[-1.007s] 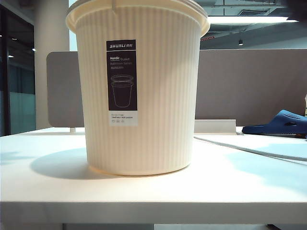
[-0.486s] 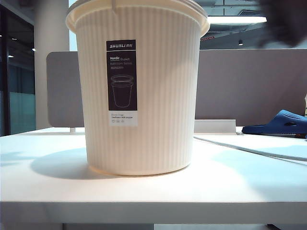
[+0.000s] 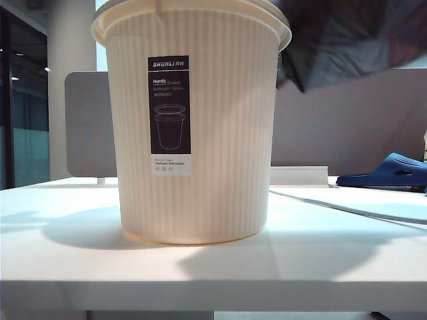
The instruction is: Open the ring lid of the trash can, pull out the black garbage bag inside, and place it on the table.
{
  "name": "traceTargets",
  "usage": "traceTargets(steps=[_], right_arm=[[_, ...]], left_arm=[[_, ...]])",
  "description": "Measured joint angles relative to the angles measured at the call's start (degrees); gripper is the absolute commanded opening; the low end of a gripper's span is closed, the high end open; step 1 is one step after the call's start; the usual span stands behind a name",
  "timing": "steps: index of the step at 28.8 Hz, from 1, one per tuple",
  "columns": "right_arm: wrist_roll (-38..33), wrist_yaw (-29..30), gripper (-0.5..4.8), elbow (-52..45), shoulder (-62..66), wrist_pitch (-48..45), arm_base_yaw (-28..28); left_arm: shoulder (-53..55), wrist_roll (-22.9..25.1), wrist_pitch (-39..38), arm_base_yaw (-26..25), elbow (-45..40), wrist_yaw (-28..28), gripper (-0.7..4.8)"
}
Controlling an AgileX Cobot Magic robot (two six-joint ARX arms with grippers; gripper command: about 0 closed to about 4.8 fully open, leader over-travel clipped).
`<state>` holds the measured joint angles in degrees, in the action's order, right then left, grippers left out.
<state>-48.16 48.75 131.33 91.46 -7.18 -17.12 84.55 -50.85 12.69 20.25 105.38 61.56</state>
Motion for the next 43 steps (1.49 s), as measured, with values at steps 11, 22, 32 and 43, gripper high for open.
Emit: traceTargets(steps=[11,22,32,43], right_arm=[[11.2,-1.5,-0.01,0.0,0.4,10.8,0.0],[23.9,-7.0,-0.01,0.0,0.8,22.3,1.2],[31.6,-11.5,-0.01,-0.3,1.2,30.6,1.2],[33.1,-12.8,-0.01,-8.0,1.2,31.3,1.4]], left_arm=[[0.0,9.3,-9.7,0.0,0.0,0.0,1.84],[-1.0,18.7,-19.1,0.0,0.0,-0.5,1.83],[-2.7,29.2,-30.2,0.0,0.0,-3.3,1.83],[-3.8,31.6,-32.5,0.0,0.0,-3.9,1.83]])
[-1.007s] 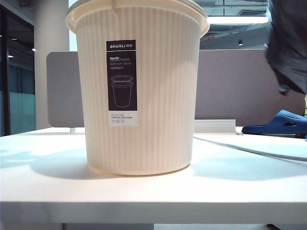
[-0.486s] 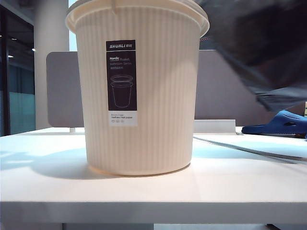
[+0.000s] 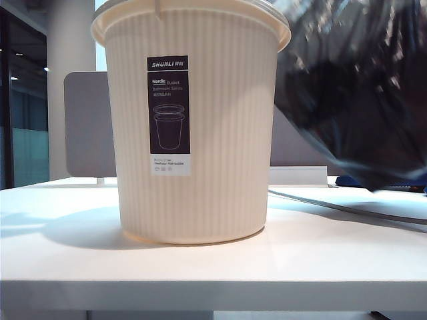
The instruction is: Open the ring lid of the trash can, pull out the black garbage bag inside, and place it on the table.
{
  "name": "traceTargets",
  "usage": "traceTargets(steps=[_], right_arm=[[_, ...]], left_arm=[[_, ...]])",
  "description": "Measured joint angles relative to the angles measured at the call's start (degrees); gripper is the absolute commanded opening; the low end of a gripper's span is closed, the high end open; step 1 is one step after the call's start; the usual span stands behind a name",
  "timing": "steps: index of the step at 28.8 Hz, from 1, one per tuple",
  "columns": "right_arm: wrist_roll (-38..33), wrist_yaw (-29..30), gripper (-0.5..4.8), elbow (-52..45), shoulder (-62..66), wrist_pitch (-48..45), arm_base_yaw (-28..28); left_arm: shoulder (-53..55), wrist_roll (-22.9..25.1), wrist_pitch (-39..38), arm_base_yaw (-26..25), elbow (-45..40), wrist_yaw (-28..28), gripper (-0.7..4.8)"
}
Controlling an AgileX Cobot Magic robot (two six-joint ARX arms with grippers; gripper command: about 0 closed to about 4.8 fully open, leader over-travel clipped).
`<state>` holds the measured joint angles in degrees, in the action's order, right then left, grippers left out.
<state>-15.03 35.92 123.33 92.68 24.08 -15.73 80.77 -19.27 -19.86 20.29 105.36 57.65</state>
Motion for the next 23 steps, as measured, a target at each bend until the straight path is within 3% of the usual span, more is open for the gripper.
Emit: traceTargets(steps=[23], right_arm=[[5.8,-0.4,-0.01,-14.4,-0.2,0.9,3.5]], left_arm=[[-0.5,1.3,-2.3,0.1,-0.2,0.0,1.83]])
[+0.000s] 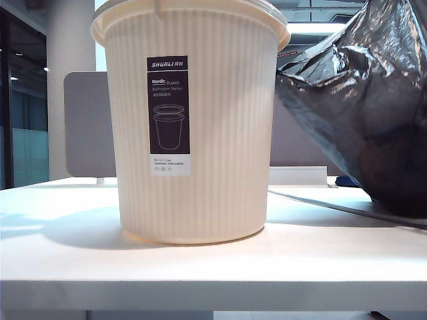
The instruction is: Open the ring lid of the trash can, pull out the black garbage bag inside, and place it on the table.
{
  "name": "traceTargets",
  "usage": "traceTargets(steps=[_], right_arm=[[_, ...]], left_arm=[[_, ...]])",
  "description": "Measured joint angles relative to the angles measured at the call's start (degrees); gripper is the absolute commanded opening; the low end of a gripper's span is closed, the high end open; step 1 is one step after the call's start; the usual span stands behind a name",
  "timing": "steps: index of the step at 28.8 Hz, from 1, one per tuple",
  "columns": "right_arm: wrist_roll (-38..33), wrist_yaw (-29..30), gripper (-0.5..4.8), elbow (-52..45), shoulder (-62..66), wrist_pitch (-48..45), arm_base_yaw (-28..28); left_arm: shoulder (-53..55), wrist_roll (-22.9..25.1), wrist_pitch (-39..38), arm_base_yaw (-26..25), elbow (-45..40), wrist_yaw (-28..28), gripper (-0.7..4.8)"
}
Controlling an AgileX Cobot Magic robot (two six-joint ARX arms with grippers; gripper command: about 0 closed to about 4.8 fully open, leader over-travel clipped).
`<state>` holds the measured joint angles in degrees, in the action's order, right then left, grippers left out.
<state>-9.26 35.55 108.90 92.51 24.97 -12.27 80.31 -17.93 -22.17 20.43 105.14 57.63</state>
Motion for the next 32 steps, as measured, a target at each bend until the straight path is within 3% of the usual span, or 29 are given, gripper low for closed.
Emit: traceTargets(steps=[10,14,19,23,25,26,28,32], right_arm=[[3.8,-1.5,-0.01,-8.0,0.0,0.3,4.0],[4.8,-2.0,-0.01,-11.0,0.0,0.6,5.1],[5.4,-2.4,-0.01,-12.6,0.0,1.0,6.0],[5.9,-2.4,0.00,-12.6,0.0,1.5,7.1],[5.9,-2.4,0.79,-12.6,0.0,1.5,7.2],[6.0,-2.4,1.87,-12.6,0.0,1.5,7.2],[6.1,-2.3,2.90,-12.6,0.0,1.7,7.3],[6.1,-3.5,2.99,-12.6,-0.2,4.7,7.2]], left_arm=[[-0.1,2.1,-2.6,2.4,0.0,-0.9,1.83],[-0.1,4.7,-5.6,5.0,0.0,-3.5,1.83],[-0.1,7.5,-10.4,4.9,0.0,-9.3,1.83],[-0.1,8.1,-12.5,4.9,0.0,-10.4,1.83],[-0.1,8.1,-13.0,4.9,0.0,-10.4,1.83],[-0.1,8.1,-13.3,4.9,0.0,-10.4,1.83],[-0.1,8.1,-14.1,4.9,0.0,-10.4,1.83],[-1.2,8.1,-14.4,4.9,0.0,-10.5,1.83]])
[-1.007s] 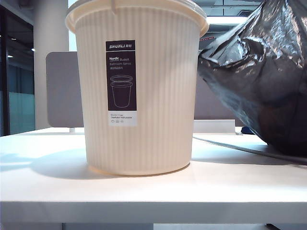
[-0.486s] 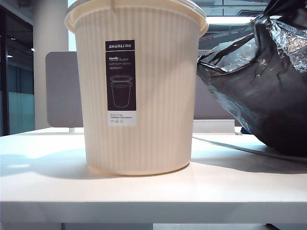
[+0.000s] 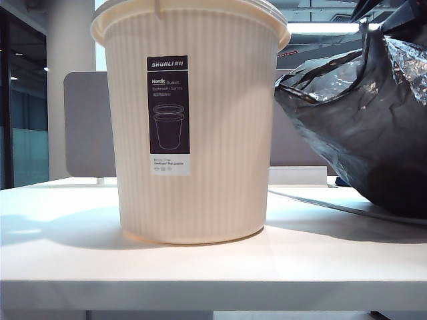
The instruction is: Open the ring lid of the trash can, pull out the black garbage bag inside, and place it on the table.
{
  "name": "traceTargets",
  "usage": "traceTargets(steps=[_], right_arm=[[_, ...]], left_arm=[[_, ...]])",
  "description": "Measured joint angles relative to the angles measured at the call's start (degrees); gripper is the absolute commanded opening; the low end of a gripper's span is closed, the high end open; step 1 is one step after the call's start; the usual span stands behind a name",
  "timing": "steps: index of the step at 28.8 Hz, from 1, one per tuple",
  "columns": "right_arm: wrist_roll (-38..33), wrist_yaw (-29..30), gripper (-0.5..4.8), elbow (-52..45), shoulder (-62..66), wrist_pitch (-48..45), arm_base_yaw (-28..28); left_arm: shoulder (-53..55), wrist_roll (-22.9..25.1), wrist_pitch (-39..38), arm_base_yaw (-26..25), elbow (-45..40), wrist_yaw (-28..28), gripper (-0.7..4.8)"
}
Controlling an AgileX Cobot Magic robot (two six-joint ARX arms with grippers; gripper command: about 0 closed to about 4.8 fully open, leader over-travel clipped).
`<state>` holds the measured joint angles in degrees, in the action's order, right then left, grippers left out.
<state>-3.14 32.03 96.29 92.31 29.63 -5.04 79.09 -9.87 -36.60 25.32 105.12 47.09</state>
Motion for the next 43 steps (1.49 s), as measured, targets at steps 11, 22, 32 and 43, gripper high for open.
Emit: traceTargets(steps=[11,22,32,43], right_arm=[[-1.3,-5.9,2.97,0.1,-10.7,9.7,0.0],[-3.7,-15.2,2.97,0.1,-16.9,28.3,0.1],[-3.1,-21.8,2.97,0.1,-17.5,40.4,0.1],[-3.0,-26.3,2.97,0.1,-28.9,41.1,0.2]], left_arm=[[-2.1,-0.3,-0.3,0.0,0.0,0.0,1.83],[-7.8,-1.1,-1.4,0.0,0.0,0.2,1.83],[-8.7,-1.1,-2.2,0.0,0.0,0.2,1.83],[-8.7,-0.9,-2.2,0.0,0.0,0.3,1.83]])
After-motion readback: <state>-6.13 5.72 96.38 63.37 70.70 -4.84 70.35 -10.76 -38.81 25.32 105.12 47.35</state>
